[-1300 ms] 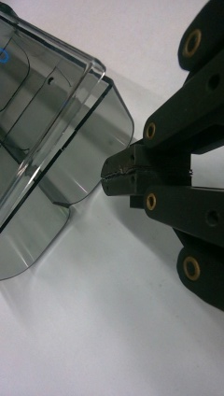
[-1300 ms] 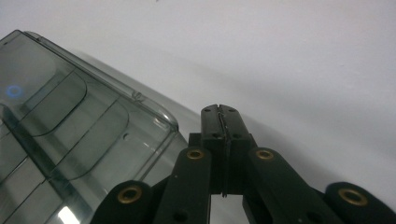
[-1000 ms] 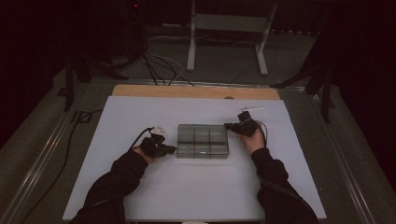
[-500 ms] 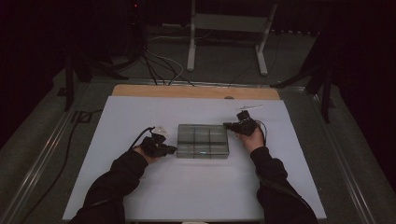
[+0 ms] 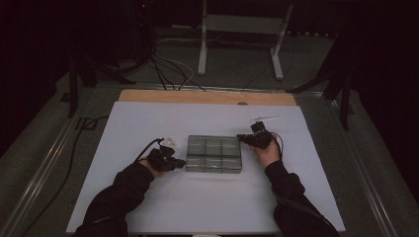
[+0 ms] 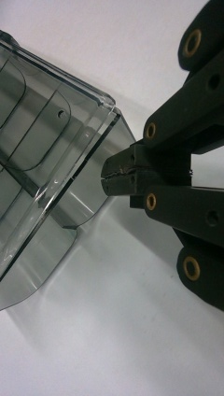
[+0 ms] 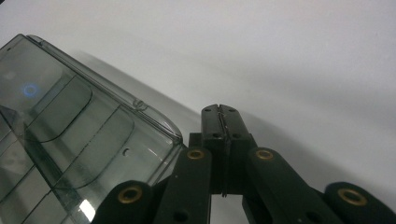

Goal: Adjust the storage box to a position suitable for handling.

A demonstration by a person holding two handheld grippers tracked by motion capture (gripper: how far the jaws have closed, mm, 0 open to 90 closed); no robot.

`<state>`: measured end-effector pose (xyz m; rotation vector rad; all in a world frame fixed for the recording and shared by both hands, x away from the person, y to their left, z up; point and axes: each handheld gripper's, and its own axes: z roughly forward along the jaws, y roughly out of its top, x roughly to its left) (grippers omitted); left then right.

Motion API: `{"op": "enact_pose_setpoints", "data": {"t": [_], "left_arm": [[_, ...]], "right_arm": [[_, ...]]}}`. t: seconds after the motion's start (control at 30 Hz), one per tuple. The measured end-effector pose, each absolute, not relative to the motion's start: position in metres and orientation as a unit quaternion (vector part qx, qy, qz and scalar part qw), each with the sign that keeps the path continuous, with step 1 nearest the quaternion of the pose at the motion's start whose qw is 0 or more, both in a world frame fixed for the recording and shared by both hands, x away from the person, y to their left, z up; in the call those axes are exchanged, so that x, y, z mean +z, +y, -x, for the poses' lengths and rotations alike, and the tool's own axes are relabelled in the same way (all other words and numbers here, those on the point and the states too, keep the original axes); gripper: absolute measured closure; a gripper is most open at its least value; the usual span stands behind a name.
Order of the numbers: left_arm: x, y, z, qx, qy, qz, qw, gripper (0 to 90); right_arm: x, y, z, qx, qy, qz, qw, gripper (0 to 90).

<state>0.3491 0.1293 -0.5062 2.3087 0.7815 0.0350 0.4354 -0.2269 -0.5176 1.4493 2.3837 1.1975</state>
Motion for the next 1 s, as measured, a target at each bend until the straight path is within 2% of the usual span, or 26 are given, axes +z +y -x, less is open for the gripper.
{"op": "enact_pose_setpoints", "data": {"t": [1.0], "left_arm": [[-0.503, 0.13, -0.287, -0.004, 0.252, -0.907, 0.338, 90.0]], "right_arm": [[-0.515, -0.226, -0.368, 0.387, 0.785, -0.482, 0.043, 90.0]]}}
